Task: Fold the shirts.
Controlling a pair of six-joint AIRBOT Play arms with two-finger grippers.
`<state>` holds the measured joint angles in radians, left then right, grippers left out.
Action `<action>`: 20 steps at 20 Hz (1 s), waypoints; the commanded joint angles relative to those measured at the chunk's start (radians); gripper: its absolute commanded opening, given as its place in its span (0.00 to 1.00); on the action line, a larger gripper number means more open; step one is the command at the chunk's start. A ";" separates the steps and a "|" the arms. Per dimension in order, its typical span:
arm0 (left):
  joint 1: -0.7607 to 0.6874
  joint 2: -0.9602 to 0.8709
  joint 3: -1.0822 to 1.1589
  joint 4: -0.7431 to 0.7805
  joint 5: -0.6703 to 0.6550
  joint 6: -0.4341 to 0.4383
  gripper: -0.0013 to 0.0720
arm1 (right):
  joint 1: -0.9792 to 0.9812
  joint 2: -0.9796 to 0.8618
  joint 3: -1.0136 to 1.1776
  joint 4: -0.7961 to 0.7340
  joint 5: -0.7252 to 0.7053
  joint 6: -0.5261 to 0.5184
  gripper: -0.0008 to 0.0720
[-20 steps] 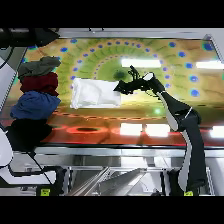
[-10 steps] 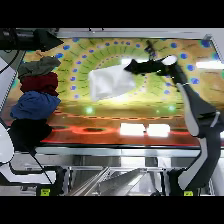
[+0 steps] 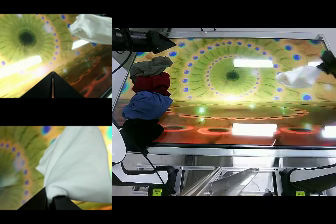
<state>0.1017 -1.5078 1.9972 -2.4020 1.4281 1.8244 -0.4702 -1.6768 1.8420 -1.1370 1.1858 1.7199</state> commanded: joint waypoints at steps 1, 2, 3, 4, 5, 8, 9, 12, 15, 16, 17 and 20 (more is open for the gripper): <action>0.000 -0.001 0.000 0.000 0.014 -0.020 0.04 | -0.178 0.035 -0.122 -0.140 0.038 0.101 0.04; 0.000 -0.001 0.000 0.000 0.021 -0.020 0.04 | -0.212 0.061 -0.194 -0.161 0.017 0.106 0.04; 0.000 -0.001 0.000 0.000 0.027 -0.020 0.04 | -0.239 0.092 -0.270 -0.190 -0.010 0.109 0.04; 0.000 -0.001 0.000 0.001 0.034 -0.020 0.04 | -0.264 0.127 -0.356 -0.219 -0.047 0.126 0.04; 0.000 -0.001 0.000 0.000 0.039 -0.020 0.04 | -0.291 0.168 -0.454 -0.241 -0.097 0.165 0.04; -0.020 -0.001 0.000 0.001 0.042 -0.019 0.04 | -0.357 0.296 -0.745 -0.247 -0.278 0.299 0.04; -0.031 -0.001 0.000 0.001 0.042 -0.019 0.04 | -0.367 0.334 -0.821 -0.248 -0.325 0.299 0.04; -0.071 -0.001 0.000 0.002 0.041 -0.019 0.04 | -0.392 0.402 -0.953 -0.266 -0.334 0.296 0.04; -0.115 -0.001 0.000 0.002 0.042 -0.019 0.04 | -0.395 0.433 -0.980 -0.284 -0.301 0.296 0.04; -0.127 -0.001 0.000 0.002 0.046 -0.019 0.04 | -0.395 0.444 -0.980 -0.290 -0.293 0.296 0.04; -0.138 -0.001 0.000 0.002 0.050 -0.019 0.04 | -0.395 0.457 -0.980 -0.301 -0.276 0.296 0.04; -0.158 -0.001 0.000 0.001 0.053 -0.019 0.04 | -0.395 0.480 -0.978 -0.322 -0.136 0.235 0.74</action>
<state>-0.0338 -1.5078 1.9972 -2.4012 1.4757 1.8057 -0.8631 -1.2240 0.8757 -1.4364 0.9398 2.0022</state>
